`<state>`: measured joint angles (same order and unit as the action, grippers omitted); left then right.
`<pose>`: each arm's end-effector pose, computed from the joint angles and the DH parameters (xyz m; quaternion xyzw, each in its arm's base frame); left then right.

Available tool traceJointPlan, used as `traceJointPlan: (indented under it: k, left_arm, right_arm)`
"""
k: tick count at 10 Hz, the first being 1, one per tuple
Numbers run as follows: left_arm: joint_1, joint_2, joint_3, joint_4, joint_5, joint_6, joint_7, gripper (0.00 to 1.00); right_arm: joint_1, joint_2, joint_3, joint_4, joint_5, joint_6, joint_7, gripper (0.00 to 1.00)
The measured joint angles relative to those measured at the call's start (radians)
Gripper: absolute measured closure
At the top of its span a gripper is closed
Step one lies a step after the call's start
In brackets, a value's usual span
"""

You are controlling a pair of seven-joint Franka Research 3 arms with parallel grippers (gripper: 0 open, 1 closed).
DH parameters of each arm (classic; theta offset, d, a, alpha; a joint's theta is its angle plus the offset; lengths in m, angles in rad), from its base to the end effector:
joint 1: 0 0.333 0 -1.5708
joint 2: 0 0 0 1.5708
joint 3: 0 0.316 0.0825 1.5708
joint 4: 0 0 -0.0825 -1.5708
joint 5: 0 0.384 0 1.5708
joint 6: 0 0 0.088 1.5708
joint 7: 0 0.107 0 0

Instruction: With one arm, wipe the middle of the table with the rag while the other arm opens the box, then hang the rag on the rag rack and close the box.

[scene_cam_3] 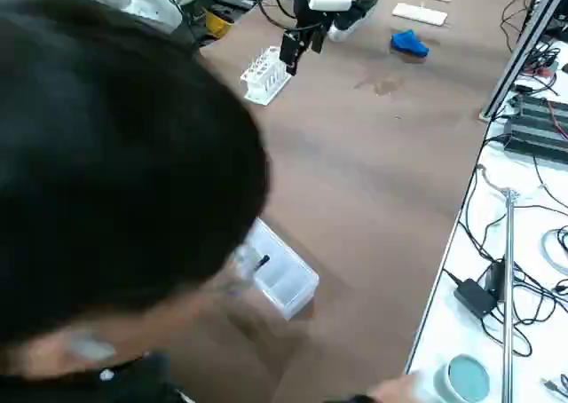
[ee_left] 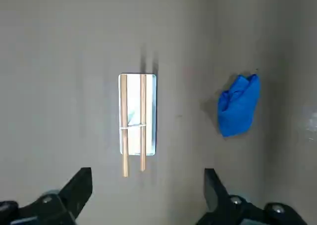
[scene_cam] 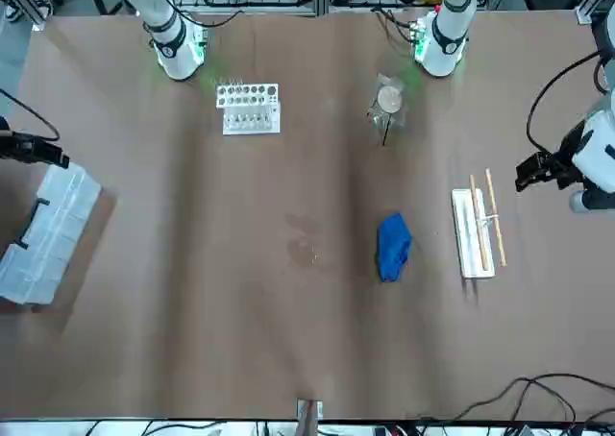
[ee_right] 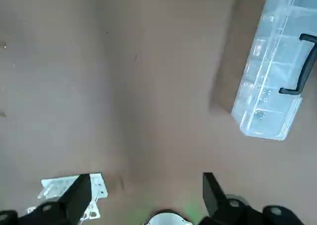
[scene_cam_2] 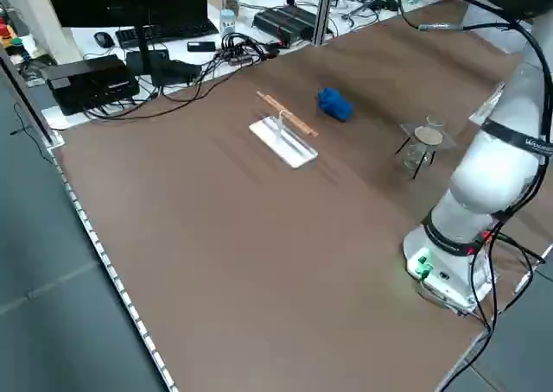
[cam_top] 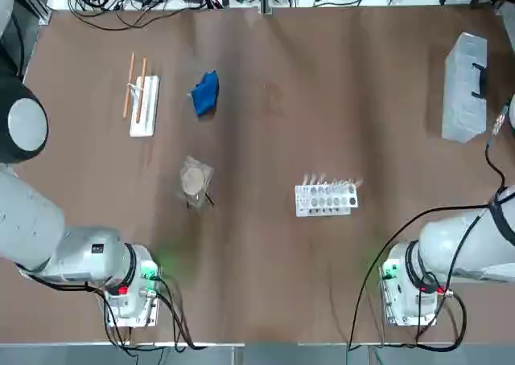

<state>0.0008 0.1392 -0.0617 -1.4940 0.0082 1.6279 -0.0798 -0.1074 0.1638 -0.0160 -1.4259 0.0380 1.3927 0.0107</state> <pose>0.6004 -0.0332 0.5856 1.0000 0.0095 -0.0025 0.0000 0.5800 -0.0665 0.5845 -0.9929 0.0652 0.0972 0.0231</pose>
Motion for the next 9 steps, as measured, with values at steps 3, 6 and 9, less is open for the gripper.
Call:
traceJointPlan:
  k: [3, 6, 9]
  left_arm:
    - [0.000, 0.000, 0.000, 0.000, 0.000, 0.000, 0.000, 0.01]
    - [-0.001, 0.002, -0.001, 0.000, 0.000, 0.000, -0.001, 0.00]
    - [-0.045, 0.071, -0.005, -0.008, 0.000, 0.069, 0.000, 0.01]
  right_arm:
    - [0.000, 0.000, 0.000, 0.000, 0.000, 0.000, 0.000, 0.01]
    - [-0.003, 0.001, -0.001, 0.000, 0.000, -0.001, 0.000, 0.01]
    - [-0.005, 0.001, -0.002, -0.001, 0.000, -0.003, 0.000, 0.01]
